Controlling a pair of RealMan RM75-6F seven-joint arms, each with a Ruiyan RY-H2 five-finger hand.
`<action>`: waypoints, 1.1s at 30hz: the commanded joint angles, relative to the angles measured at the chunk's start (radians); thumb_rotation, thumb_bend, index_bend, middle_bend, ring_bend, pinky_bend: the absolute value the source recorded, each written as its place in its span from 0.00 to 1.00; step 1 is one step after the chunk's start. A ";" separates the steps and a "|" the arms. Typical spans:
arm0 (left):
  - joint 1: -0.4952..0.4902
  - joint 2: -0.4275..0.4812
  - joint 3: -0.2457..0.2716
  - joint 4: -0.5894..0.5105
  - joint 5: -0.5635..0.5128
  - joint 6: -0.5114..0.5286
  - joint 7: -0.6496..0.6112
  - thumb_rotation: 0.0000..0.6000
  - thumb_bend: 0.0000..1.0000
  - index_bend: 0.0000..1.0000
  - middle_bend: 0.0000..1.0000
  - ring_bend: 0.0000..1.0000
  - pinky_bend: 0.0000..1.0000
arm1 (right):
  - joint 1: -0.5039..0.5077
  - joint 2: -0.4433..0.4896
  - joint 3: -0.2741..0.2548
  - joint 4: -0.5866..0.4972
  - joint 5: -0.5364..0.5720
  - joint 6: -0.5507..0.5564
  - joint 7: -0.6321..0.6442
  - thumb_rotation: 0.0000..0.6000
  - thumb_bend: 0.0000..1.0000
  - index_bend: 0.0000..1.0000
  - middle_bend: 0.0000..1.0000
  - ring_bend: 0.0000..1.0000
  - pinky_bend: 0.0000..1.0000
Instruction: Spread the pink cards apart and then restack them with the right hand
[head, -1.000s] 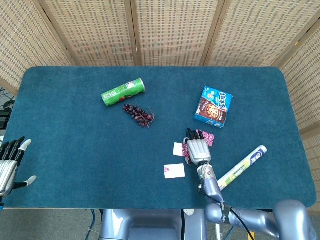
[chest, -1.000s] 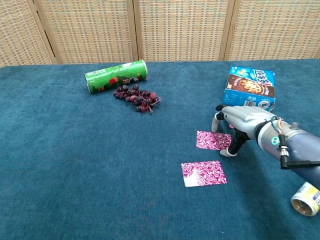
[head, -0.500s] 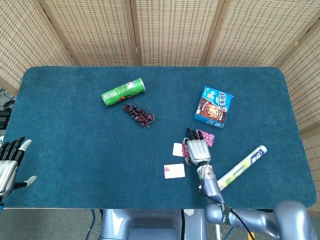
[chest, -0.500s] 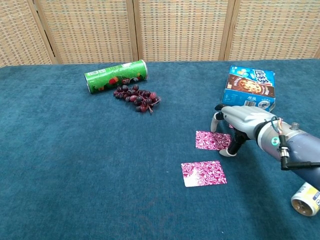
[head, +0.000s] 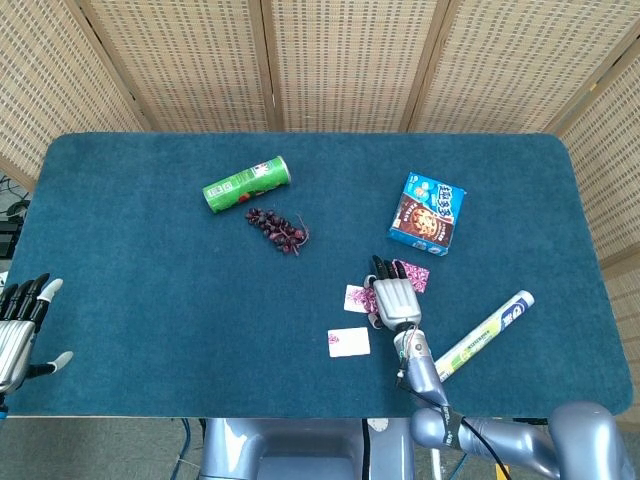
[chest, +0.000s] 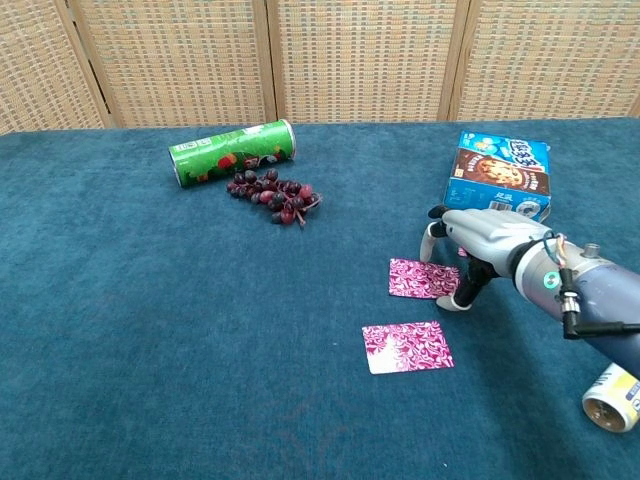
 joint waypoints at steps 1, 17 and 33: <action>0.000 0.000 0.000 0.000 0.000 0.000 0.000 1.00 0.05 0.00 0.00 0.00 0.00 | -0.001 0.003 0.001 -0.003 -0.001 -0.001 0.002 1.00 0.37 0.55 0.00 0.00 0.00; 0.000 0.000 0.000 -0.001 0.000 0.001 0.002 1.00 0.05 0.00 0.00 0.00 0.00 | -0.020 0.045 -0.016 -0.080 -0.031 0.021 -0.003 1.00 0.37 0.55 0.00 0.00 0.00; 0.000 0.002 0.001 0.000 0.003 0.000 -0.004 1.00 0.05 0.00 0.00 0.00 0.00 | -0.039 0.074 -0.087 -0.236 -0.120 0.077 -0.061 1.00 0.37 0.55 0.00 0.00 0.00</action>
